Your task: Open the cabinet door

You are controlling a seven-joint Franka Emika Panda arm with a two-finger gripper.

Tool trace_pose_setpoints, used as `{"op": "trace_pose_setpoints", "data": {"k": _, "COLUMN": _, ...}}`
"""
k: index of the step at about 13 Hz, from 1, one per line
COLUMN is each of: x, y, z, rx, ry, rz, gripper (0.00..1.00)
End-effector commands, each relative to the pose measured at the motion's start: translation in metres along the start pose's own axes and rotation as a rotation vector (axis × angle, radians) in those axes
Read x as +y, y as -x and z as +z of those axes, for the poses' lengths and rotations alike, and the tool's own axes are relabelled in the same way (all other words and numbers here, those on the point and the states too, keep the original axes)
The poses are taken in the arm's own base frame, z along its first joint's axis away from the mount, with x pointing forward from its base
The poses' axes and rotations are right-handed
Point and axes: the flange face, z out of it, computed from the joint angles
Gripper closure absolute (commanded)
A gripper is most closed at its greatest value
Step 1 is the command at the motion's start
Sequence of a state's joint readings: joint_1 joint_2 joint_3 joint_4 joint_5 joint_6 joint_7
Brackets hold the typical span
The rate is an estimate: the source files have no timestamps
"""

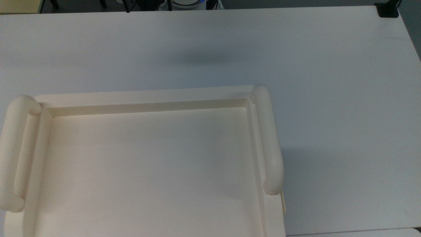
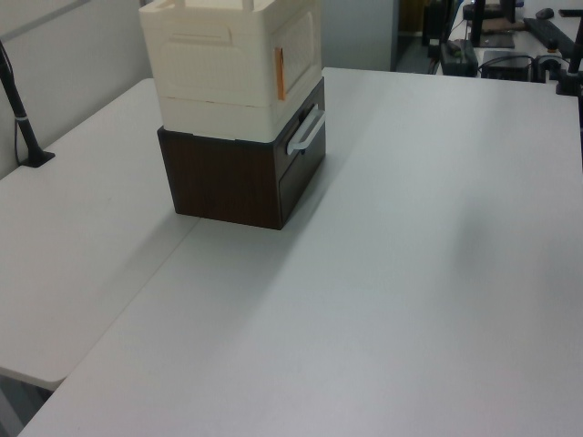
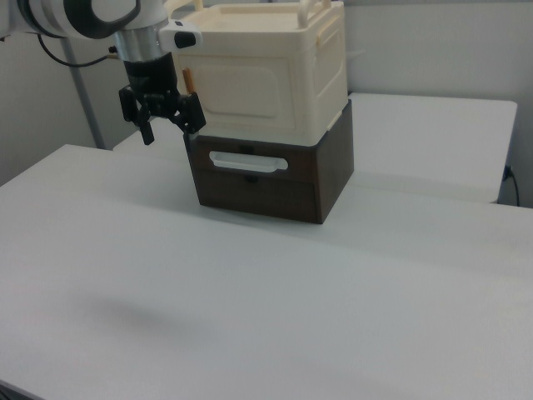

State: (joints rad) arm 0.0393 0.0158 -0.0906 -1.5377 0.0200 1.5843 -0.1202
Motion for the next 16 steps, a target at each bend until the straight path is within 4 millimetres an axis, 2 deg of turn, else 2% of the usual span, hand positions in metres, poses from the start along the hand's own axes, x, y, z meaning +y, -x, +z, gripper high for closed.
{"op": "trace_pose_setpoints", "data": {"k": 1, "x": -0.001, "y": 0.001, "z": 0.000, "rx": 0.022, "ry": -0.005, "rz": 0.005, "gripper": 0.00}}
{"op": "trace_pose_setpoints", "data": {"k": 9, "x": -0.003, "y": 0.001, "z": 0.001, "rx": 0.020, "ry": -0.017, "rz": -0.001, "gripper": 0.00}}
{"op": "trace_pose_setpoints", "data": {"k": 12, "x": -0.018, "y": 0.000, "z": 0.001, "rx": 0.014, "ry": -0.005, "rz": -0.029, "gripper": 0.00}}
{"op": "trace_pose_setpoints", "data": {"k": 14, "x": -0.021, "y": -0.002, "z": 0.000, "rx": 0.024, "ry": -0.002, "rz": -0.033, "gripper": 0.00}}
{"op": "trace_pose_setpoints", "data": {"k": 16, "x": -0.031, "y": -0.007, "z": -0.007, "rx": 0.046, "ry": 0.017, "rz": -0.065, "gripper": 0.00}}
